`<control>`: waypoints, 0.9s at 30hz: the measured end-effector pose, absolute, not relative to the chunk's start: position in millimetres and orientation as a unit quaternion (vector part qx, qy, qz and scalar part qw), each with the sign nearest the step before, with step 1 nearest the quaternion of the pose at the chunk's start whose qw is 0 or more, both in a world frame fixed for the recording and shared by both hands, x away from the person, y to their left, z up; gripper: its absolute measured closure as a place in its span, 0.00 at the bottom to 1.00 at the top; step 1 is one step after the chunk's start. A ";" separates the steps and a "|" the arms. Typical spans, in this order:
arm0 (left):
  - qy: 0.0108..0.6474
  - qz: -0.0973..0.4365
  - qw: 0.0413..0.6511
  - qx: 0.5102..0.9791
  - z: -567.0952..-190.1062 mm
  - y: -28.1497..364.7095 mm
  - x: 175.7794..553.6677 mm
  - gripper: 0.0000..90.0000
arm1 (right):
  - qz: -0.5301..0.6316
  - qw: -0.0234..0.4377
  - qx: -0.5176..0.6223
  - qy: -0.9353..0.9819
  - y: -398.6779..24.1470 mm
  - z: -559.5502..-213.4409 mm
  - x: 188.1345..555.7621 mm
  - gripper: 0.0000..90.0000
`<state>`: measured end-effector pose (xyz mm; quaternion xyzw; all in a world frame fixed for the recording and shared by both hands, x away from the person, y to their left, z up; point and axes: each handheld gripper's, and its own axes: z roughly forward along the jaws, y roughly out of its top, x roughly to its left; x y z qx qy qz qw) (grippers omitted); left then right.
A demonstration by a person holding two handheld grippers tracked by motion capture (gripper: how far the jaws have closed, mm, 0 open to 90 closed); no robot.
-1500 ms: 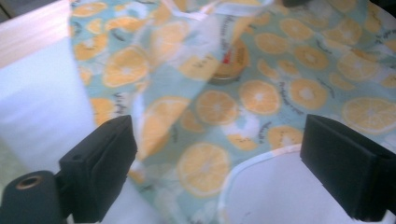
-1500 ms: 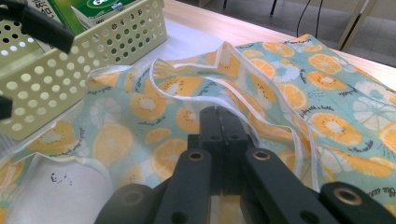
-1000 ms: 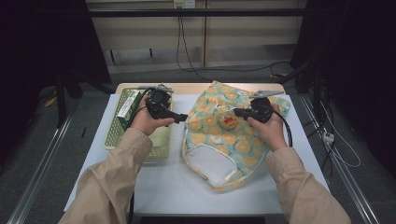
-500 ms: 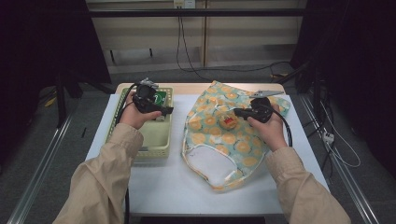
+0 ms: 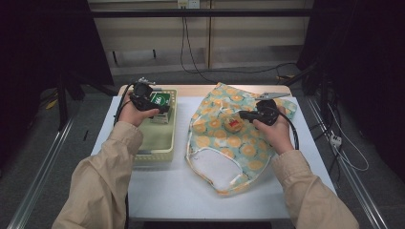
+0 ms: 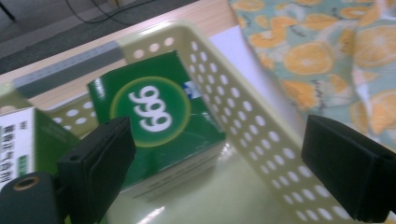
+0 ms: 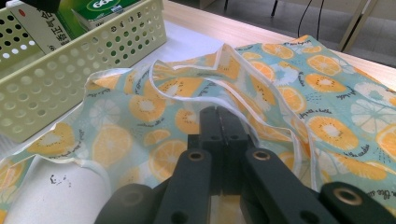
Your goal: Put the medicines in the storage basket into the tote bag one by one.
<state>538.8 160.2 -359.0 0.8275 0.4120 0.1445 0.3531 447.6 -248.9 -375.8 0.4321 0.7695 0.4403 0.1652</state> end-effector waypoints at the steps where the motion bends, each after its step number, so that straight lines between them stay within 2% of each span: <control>1: 0.415 0.148 0.351 0.827 -359.4 162.1 540.5 0.10 | 0.440 0.165 0.432 0.769 -249.2 -375.1 447.4 1.00; 8: 0.439 0.148 0.330 0.823 -371.3 161.5 550.3 0.09 | 0.441 0.167 0.435 0.767 -252.0 -372.5 447.2 1.00; 16: 0.436 0.148 0.327 0.825 -380.1 147.1 557.0 0.09 | 0.442 0.164 0.435 0.767 -252.4 -374.0 448.2 1.00; 27: 0.454 0.176 0.321 0.812 -385.8 146.9 563.2 0.07 | 0.444 0.160 0.432 0.768 -249.5 -375.9 449.9 1.00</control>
